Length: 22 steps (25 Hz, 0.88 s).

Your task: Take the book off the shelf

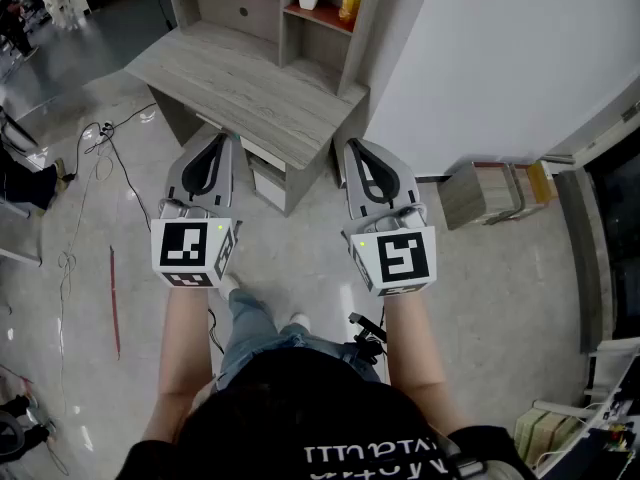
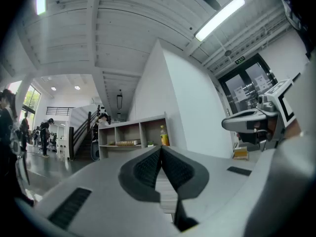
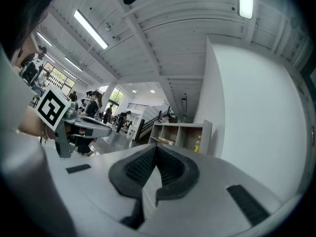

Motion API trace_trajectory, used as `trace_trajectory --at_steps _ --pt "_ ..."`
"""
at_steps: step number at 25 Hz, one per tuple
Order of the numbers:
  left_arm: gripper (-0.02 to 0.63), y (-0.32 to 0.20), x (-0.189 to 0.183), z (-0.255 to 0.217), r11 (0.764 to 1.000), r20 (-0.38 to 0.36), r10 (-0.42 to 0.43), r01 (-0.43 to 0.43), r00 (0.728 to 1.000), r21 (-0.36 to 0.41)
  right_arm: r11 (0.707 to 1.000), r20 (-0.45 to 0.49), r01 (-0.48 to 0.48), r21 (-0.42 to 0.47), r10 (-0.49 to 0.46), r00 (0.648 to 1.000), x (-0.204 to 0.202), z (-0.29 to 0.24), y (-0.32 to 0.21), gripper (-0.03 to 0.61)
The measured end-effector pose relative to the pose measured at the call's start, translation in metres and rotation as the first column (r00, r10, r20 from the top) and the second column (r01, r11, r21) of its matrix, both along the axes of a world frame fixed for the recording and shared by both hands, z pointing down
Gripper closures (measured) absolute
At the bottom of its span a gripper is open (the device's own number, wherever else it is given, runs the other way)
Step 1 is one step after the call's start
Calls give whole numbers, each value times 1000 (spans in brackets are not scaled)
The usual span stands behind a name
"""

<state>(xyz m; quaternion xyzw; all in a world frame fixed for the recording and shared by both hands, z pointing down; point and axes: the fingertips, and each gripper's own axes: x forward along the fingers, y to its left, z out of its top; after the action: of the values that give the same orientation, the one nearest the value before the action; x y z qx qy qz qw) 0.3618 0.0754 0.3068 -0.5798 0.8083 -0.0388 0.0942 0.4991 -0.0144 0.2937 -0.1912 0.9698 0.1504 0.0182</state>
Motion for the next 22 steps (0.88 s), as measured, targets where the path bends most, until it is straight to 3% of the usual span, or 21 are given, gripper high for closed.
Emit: trace_trajectory --at_steps 6,11,12,14,17,22 --pt "603 4 5 0 1000 -19 1 -1 1000 -6 1000 -29 22 -4 -22 999 0 1 11 566" --pt "603 9 0 -1 1000 -18 -4 4 1000 -2 999 10 34 -24 -34 999 -5 -2 16 560" --pt "603 10 -2 -1 1000 -21 -7 7 1000 2 998 0 43 -43 -43 999 -9 1 16 520" --pt "603 12 -7 -2 1000 -24 -10 10 1000 7 994 -18 62 -91 -64 998 -17 8 17 259" --pt "603 14 -16 -1 1000 -25 -12 13 1000 12 990 -33 40 -134 -44 998 -27 17 12 202" --pt "603 13 -45 -3 999 -34 -17 18 999 29 992 -52 8 -123 -15 999 -52 18 4 192"
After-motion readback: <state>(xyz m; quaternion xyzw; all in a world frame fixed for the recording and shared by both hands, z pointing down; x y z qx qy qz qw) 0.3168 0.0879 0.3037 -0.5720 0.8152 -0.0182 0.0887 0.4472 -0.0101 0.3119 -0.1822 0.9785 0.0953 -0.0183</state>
